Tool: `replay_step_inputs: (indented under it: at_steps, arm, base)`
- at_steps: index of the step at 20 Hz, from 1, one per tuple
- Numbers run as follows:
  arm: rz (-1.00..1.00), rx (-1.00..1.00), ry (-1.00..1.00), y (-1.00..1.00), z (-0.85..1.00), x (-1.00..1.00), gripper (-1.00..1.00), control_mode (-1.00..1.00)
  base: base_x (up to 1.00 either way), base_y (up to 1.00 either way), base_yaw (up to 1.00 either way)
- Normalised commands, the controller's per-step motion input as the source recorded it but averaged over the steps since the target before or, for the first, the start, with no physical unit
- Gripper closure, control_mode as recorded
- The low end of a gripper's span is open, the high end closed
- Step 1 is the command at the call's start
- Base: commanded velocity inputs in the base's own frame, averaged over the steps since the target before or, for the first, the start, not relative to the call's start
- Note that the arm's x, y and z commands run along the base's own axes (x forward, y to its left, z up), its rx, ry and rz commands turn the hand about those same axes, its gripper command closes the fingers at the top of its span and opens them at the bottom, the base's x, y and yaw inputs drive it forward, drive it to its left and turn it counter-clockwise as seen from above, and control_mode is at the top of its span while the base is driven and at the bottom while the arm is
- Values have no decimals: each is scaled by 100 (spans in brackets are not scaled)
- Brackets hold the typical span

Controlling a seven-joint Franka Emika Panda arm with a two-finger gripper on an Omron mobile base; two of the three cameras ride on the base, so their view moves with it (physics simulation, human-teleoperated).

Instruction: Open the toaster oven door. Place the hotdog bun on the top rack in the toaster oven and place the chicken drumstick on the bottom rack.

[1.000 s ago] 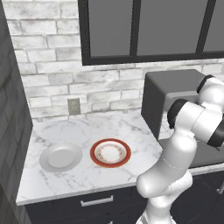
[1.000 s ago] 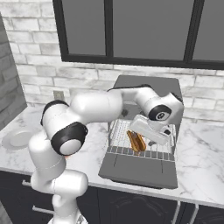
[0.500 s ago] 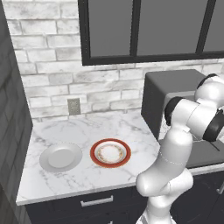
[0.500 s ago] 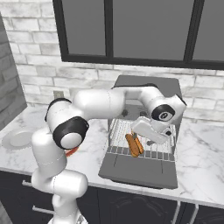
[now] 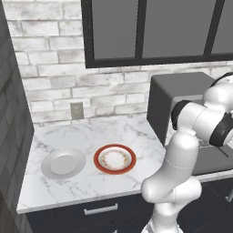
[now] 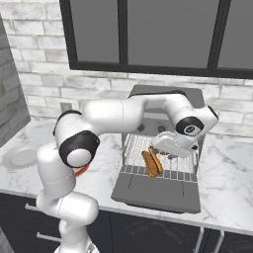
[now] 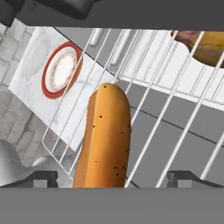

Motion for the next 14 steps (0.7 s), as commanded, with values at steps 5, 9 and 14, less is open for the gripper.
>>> replay_step_inputs:
  at_steps: [5, 9, 14]
  arm:
    - [-2, -7, -9, -1, 14, -34, -100, -100]
    - [-11, -17, -3, 0, 1, -46, -100, -100]
    - [-17, -32, -2, 9, -5, -51, -100, -100]
  base:
    - [0, 0, 0]
    - [0, 0, 0]
    - [0, 0, 0]
